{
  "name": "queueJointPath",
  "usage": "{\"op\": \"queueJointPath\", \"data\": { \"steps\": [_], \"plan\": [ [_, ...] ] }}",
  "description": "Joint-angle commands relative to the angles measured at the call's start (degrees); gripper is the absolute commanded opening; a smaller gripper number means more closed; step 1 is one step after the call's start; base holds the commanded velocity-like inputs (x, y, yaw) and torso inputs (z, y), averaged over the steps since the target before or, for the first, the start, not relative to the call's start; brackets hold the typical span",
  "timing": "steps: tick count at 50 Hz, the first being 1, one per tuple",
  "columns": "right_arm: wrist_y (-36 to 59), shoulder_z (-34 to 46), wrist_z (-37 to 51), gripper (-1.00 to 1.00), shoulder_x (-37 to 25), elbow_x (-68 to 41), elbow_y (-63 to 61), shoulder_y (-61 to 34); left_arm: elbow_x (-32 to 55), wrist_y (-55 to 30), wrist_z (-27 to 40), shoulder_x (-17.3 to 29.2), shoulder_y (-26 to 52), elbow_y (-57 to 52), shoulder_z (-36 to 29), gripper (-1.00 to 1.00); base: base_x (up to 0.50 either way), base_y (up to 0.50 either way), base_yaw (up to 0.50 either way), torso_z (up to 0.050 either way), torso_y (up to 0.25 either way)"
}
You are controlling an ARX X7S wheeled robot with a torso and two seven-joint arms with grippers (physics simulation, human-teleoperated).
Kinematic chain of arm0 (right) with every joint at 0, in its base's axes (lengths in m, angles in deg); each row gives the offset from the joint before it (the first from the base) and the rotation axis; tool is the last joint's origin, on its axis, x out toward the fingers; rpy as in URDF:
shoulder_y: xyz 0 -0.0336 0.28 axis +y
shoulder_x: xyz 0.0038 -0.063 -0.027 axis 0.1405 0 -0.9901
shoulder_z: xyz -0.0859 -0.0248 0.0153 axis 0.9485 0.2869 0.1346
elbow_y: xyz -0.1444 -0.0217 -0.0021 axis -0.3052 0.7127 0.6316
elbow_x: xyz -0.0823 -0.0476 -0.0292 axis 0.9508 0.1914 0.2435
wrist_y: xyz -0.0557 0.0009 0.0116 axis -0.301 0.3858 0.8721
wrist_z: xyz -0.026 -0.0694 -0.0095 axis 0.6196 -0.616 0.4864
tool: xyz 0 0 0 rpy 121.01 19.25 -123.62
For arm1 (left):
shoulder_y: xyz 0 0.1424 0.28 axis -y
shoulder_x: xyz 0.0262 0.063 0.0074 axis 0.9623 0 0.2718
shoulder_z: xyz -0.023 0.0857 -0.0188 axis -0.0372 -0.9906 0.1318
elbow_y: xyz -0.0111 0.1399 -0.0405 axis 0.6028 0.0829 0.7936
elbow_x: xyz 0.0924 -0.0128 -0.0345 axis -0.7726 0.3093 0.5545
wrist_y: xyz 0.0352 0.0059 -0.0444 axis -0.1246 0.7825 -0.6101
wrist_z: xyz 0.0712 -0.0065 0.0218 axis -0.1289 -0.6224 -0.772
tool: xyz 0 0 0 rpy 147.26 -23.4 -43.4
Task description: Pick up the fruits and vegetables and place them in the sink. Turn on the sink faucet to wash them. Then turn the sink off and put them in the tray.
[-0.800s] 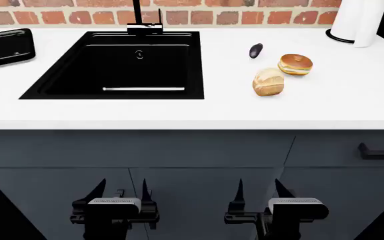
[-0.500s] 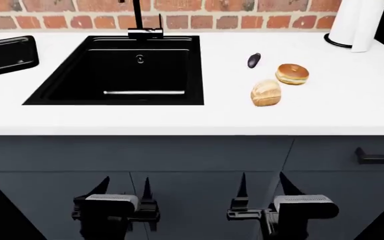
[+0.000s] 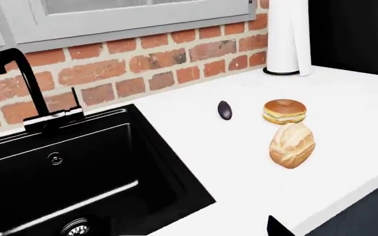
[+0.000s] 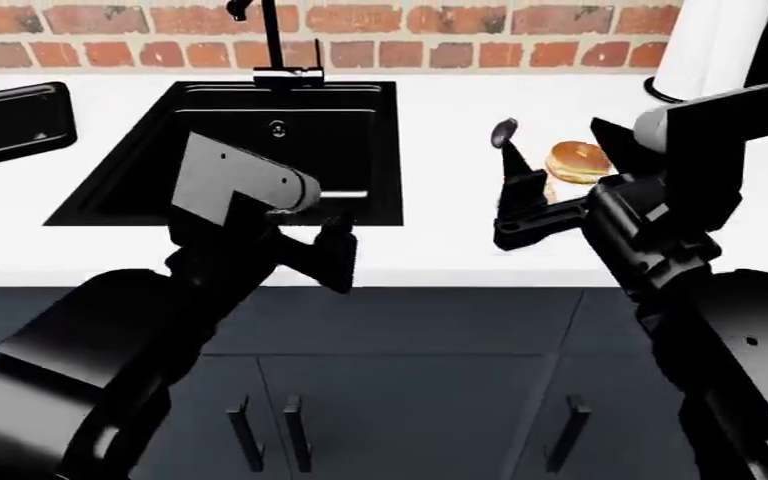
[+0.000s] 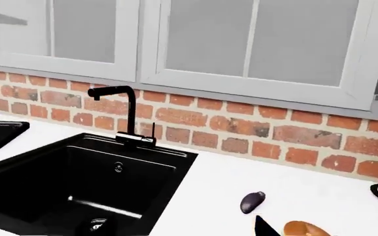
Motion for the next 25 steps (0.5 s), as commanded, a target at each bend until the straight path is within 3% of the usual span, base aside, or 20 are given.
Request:
{"op": "queueJointPath", "data": {
  "steps": [1, 7, 13, 25],
  "plan": [
    [4.4, 3.6, -5.9, 1.00, -7.7, -6.9, 21.8, -28.9, -0.6, 2.8, -9.7, 0.7, 30.2, 30.2, -10.0, 1.00, 0.46, -0.27, 0.00, 0.000, 0.000],
    [-3.3, 11.4, -10.0, 1.00, -10.7, -3.0, 35.1, -36.2, -2.9, 12.3, -13.8, -2.1, 38.0, 46.4, -14.2, 1.00, 0.47, -0.27, 0.00, 0.000, 0.000],
    [-3.9, 13.5, -11.4, 1.00, -11.1, -2.6, 37.3, -39.0, -4.2, 18.2, -15.3, -4.7, 41.4, 57.1, -16.0, 1.00, 0.47, -0.27, 0.00, 0.000, 0.000],
    [-2.6, 15.3, -13.6, 1.00, -11.8, -3.6, 37.7, -41.2, -3.6, 15.8, -15.7, -5.0, 41.7, 54.9, -17.6, 1.00, 0.47, -0.27, 0.00, 0.000, 0.000]
  ]
}}
